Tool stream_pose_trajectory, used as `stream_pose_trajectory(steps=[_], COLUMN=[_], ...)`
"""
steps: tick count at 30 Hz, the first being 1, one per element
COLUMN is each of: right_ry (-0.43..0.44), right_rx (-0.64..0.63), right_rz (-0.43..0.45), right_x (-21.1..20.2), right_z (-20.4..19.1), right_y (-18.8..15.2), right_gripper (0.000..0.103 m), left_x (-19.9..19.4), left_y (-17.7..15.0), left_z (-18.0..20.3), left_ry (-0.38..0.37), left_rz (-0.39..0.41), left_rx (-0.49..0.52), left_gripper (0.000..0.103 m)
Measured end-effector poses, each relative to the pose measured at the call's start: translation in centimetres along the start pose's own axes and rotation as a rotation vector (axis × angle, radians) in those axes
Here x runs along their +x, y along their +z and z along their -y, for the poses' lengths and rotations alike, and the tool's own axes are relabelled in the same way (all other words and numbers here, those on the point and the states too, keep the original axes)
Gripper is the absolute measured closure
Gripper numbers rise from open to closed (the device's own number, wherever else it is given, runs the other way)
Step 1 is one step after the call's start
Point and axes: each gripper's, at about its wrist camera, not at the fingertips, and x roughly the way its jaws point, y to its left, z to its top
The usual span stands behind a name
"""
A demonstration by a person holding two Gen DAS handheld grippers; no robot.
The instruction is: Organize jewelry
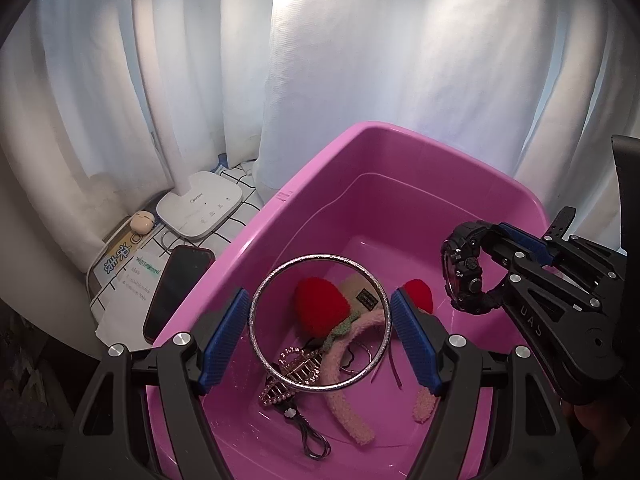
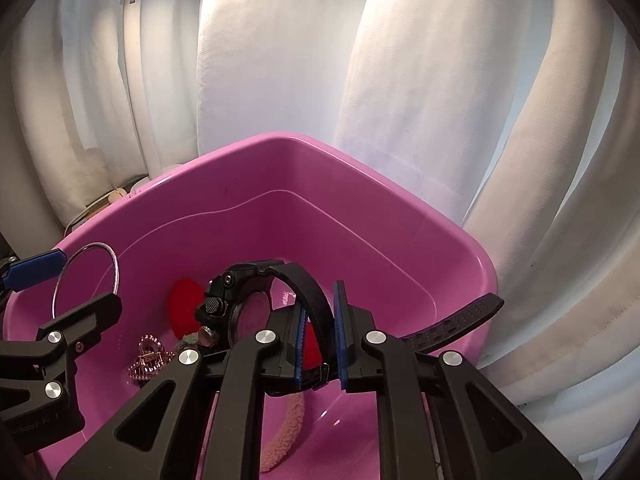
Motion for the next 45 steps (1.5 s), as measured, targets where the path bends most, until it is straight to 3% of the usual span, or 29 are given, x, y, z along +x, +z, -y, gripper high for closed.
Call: stream_pose_trajectory(steps=[2,5,7,11,18,29,45], right_ry=[-0.032,-0.009,-0.024,-0.042,-0.041,-0.036,-0.035], right_rx=[-0.008,0.014,0.007,0.006,0.009,0.011,0.004], right_rz=[-0.012,-0.025,-0.006,0.045,0.043,0.045,0.050], right_x=[0.1,0.3,0.0,-1.3,-1.8,-2.7,-3.9], right_z=[-0.1,0.2,0.1,0.2,0.3,0.0,-0.3], right_y=[-0.1,-0.3,-0.4,0.1,0.1,-0.6,-1.9], right_gripper=[0.077,0.061,0.053,0.043,0.043,0.043,0.043], left_x=[0.0,0.1,0.0,-0.6,-0.9,-1.3,-1.9], left_y=[0.0,-0.2,-0.2,-0.1,-0.2,-0.3,-0.5], left_z=[-0.1,0.0,-0.1,-0.2,-0.4,-0.8,-1.2], left_ry=[0.000,0.000,0.011,0.012,0.012,-0.005,0.059], left_rz=[-0.007,-0.016,-0.017,-0.002,-0.008,-0.020,-0.021], left_rx=[-0.001,0.003,-0.002,-0.005,0.002,-0.004,-0.019], left_gripper=[0.031,0.031,0.016,0.015,0.009,0.008,0.008])
